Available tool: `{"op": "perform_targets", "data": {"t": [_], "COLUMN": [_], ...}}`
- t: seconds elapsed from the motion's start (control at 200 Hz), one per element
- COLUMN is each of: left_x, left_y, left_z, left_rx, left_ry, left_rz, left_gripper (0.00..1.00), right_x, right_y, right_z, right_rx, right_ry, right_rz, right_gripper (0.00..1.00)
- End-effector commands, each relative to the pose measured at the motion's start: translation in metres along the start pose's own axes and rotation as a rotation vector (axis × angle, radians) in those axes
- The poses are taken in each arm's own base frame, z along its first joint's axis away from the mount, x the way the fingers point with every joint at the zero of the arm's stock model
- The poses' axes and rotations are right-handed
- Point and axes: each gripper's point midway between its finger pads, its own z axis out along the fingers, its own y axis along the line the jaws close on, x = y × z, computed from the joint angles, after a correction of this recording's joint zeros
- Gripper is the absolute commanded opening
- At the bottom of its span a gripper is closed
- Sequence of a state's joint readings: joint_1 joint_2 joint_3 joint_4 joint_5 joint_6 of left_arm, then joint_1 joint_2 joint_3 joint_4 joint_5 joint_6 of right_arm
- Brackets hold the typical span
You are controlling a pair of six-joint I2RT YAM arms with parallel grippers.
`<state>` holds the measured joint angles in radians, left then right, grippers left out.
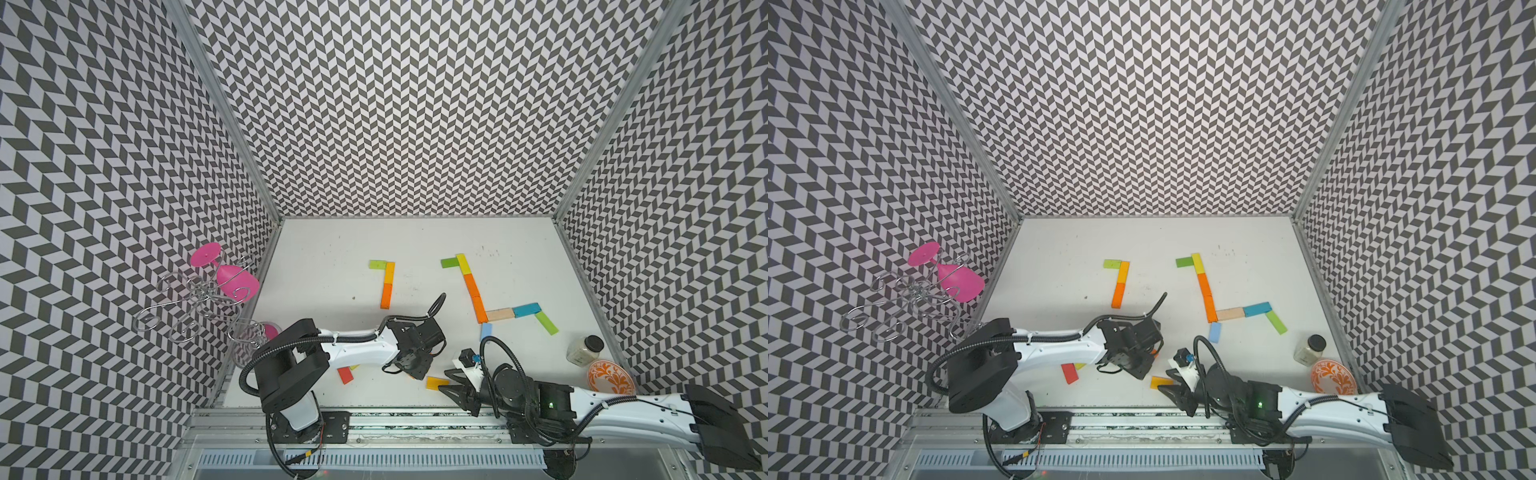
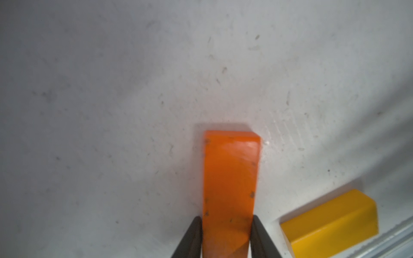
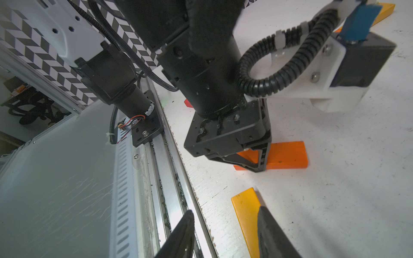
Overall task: Assemble a giraffe with building blocks
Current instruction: Pick up the building block from the center of the board, then assemble the building block at the center of the board.
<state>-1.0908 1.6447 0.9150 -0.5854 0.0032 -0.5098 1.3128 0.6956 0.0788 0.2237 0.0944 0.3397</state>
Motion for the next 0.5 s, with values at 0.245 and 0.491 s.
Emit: {"op": "perform_targets", "data": {"t": [0.245,0.491], "left_x": [-0.03,-0.044], "left_y": [0.082,0.136], "left_z": [-0.026,-0.037], "left_rx": [-0.04,-0.075], "left_ry": [-0.084,-0.118], "left_rz": [-0.275,-0.385], "left_gripper": [0.21,0.21], "right_x": [-0.033,-0.045], "right_y": [0.01,0.017], "right_z": [0.007,0.014], "right_rx": [0.005,-0.008], "right_ry": [-0.066,-0.093], "right_rz": [-0.091,-0.127], "right_gripper": [0.46,0.46]}}
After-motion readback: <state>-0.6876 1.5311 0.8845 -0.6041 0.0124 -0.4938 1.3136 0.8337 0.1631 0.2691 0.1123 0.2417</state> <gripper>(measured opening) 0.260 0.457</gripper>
